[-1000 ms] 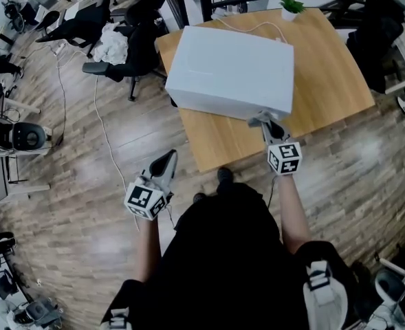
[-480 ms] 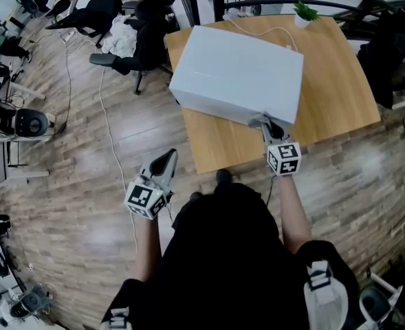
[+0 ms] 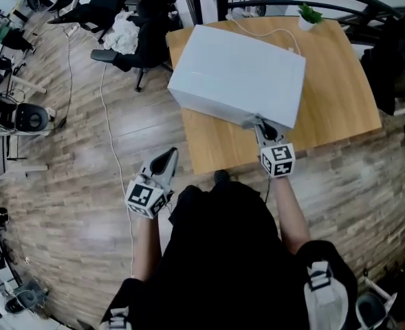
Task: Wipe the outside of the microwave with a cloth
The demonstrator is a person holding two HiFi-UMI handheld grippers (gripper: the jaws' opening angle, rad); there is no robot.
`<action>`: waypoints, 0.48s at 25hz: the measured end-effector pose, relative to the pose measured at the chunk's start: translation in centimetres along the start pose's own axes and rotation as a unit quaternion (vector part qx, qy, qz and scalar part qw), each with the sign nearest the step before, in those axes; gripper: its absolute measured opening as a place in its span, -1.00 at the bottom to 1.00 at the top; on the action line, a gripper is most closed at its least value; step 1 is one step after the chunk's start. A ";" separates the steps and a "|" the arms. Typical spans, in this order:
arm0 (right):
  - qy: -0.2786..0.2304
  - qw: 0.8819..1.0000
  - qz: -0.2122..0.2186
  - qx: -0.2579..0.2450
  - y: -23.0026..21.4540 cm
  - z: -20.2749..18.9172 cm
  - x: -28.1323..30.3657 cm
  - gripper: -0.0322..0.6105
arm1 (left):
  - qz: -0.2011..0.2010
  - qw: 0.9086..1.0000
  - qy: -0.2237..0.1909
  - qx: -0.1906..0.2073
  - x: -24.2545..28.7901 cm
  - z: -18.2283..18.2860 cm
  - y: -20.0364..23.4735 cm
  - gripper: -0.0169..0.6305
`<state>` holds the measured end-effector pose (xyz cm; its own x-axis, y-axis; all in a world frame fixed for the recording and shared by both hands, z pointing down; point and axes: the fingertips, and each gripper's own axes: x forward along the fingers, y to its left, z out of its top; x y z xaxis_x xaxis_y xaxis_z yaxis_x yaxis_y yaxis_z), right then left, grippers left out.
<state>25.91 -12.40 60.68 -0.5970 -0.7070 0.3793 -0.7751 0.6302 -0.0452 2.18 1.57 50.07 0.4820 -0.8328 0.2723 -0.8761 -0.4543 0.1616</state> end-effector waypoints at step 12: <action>0.009 1.000 -0.013 0.017 1.5 0.0 1.6 -0.85 | -0.014 1.000 0.003 0.001 -0.2 0.3 2.8 -0.94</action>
<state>23.82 -12.58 61.26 -0.5736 -0.7161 0.3977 -0.7964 0.6011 -0.0663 -0.38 0.42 50.17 0.5061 -0.8182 0.2727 -0.8625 -0.4780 0.1664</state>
